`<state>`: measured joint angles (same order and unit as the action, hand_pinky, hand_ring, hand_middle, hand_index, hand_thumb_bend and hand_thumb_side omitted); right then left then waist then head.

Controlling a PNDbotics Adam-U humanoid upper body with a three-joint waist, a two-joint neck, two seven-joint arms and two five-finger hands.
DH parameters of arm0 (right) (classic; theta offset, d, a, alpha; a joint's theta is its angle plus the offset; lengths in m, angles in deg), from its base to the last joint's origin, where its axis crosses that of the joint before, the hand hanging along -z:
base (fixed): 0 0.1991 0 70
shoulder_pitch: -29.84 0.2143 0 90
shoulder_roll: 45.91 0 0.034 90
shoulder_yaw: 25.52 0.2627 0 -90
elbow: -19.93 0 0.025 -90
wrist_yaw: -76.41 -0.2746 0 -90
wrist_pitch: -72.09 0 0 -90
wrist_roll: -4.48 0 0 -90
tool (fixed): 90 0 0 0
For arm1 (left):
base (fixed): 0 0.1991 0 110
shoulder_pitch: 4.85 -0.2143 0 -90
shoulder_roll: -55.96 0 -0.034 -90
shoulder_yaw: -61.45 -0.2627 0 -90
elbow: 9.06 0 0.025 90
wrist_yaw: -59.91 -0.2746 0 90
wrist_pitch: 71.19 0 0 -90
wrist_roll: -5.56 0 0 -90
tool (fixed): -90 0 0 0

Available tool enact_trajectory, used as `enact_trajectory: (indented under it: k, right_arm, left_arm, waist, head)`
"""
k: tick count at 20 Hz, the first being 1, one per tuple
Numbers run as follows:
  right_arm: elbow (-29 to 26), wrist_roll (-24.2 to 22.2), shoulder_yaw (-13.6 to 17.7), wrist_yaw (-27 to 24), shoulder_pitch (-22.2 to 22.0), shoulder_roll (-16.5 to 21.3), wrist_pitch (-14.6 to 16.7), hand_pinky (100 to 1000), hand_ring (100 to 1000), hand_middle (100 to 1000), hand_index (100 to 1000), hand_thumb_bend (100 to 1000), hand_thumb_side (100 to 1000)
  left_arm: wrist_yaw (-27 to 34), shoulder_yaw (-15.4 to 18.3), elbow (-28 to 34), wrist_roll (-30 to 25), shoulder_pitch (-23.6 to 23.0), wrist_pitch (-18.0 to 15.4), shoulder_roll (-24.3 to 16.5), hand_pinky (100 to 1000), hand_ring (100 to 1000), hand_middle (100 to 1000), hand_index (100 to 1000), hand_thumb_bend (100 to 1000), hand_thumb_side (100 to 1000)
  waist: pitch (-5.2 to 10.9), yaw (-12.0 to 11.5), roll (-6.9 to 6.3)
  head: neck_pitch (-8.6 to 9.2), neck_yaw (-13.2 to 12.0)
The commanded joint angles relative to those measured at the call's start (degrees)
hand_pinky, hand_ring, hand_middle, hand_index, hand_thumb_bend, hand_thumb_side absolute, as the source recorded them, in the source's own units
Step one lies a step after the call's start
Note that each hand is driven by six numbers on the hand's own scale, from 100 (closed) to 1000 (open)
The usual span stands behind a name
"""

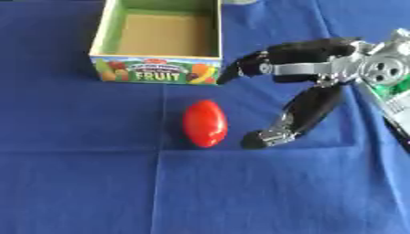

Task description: Pick up objects on the table and place them in the box.

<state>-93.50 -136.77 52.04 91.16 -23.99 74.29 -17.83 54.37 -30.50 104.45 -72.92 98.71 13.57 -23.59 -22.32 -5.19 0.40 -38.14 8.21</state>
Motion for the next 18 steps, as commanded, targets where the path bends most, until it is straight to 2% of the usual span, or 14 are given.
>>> enact_trajectory:
  k: [1, 6, 7, 8, 18]
  right_arm:
    - [-1.2, 0.0, 0.0, -0.4, 1.8, 1.6, -1.1, 901, 977, 929, 1000, 479, 721]
    - [0.4, -0.6, -1.4, 0.7, 3.9, 0.4, -3.1, 896, 976, 925, 1000, 479, 730]
    - [1.1, -0.6, -1.6, 0.7, 4.2, 0.1, -3.3, 896, 976, 924, 1000, 455, 731]
    - [1.7, -0.5, -1.8, 0.7, 4.5, -0.1, -3.4, 896, 976, 924, 1000, 478, 730]
    - [5.5, 0.0, -2.6, -0.2, 5.6, -1.5, -3.2, 890, 979, 919, 1000, 476, 727]
  left_arm:
    - [0.4, -0.3, 1.1, -0.2, 0.5, 0.0, -0.4, 426, 576, 626, 813, 100, 1000]
    - [0.5, -0.5, 1.1, -0.3, 0.7, 0.0, -0.3, 427, 576, 627, 813, 100, 1000]
    - [0.5, -0.5, 1.1, -0.3, 0.8, 0.0, -0.3, 426, 576, 627, 813, 100, 1000]
    - [0.5, -0.5, 1.1, -0.4, 0.8, 0.0, -0.3, 426, 576, 627, 813, 100, 1000]
    - [0.5, -0.6, 1.1, -0.5, 1.4, 0.1, 0.0, 427, 576, 628, 812, 100, 1000]
  waist:
    - [1.06, -0.1, -0.1]
    - [0.68, -0.6, -0.12]
    - [0.55, -0.8, -0.11]
    - [0.44, -0.9, -0.09]
    - [-0.4, -1.5, -0.1]
  head:
    - [0.02, 0.4]
    - [0.34, 0.7]
    - [0.34, 0.7]
    - [0.33, 0.8]
    - [0.33, 0.7]
